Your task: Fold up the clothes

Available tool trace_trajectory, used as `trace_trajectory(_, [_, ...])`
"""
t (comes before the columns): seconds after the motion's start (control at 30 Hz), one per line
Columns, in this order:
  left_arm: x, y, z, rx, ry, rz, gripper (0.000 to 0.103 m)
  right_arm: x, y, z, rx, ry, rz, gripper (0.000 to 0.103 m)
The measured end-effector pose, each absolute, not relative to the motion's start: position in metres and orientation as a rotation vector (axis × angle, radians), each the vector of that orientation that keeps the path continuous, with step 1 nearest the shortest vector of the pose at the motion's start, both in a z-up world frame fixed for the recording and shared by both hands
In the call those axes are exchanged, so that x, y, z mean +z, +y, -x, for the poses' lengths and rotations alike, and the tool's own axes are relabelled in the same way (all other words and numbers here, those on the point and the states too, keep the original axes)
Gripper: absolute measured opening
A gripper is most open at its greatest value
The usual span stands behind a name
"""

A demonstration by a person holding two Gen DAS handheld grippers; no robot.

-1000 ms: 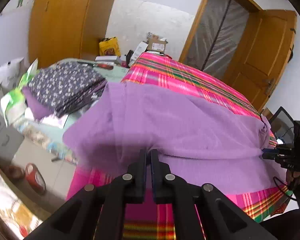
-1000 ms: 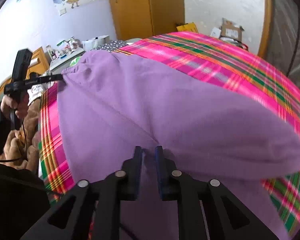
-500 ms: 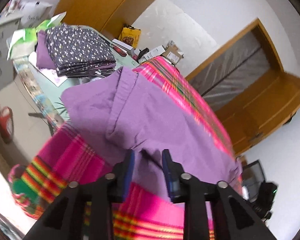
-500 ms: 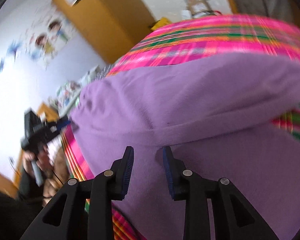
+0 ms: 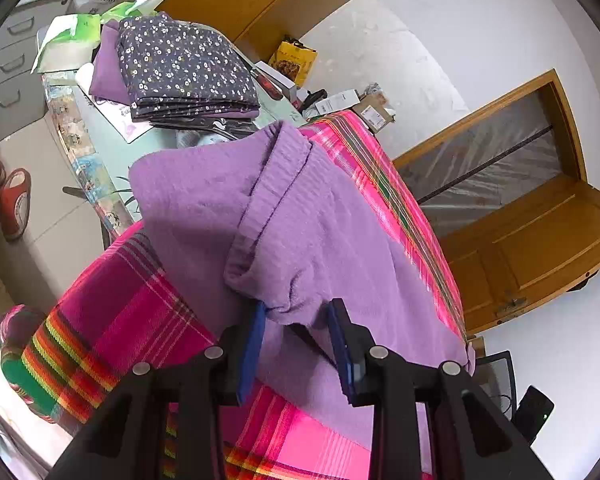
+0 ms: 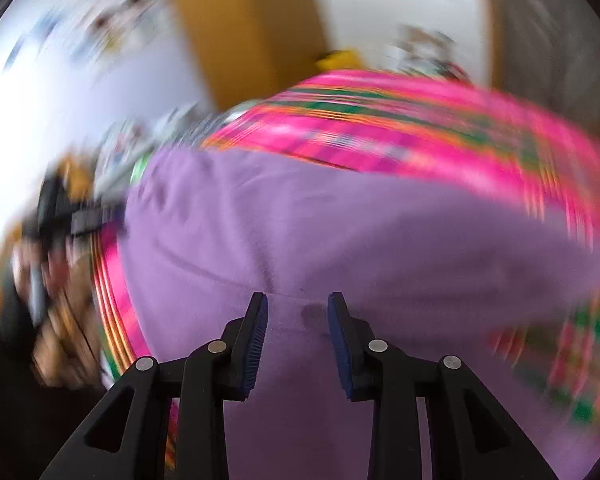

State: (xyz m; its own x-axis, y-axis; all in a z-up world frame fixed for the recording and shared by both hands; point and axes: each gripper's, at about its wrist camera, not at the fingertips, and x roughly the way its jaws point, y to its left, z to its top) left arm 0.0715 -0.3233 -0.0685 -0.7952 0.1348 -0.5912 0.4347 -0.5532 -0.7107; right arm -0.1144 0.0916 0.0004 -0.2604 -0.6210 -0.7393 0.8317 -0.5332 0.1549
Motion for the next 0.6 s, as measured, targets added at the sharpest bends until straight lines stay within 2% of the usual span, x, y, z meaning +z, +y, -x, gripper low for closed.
trace_trajectory(0.07, [-0.068,-0.325,-0.071,-2.450,1.390,-0.910,0.033,0.002,0.084,0.111,-1.864,0.505,-0.875,0.033])
trace_trajectory(0.17, [-0.069,-0.326,-0.071,-2.444,1.398,-0.911,0.033,-0.002,0.071,0.117,-1.711,0.629,-0.832,0.033])
trace_trajectory(0.5, [-0.072,-0.333,-0.068,-2.408,1.463,-0.904,0.033,-0.031,0.055,0.122,-1.516,0.788,-0.887,0.033])
trace_trajectory(0.6, [-0.073,-0.335,-0.067,-2.387,1.494,-0.897,0.033,-0.031,0.057,0.118,-1.526,0.800,-0.888,0.026])
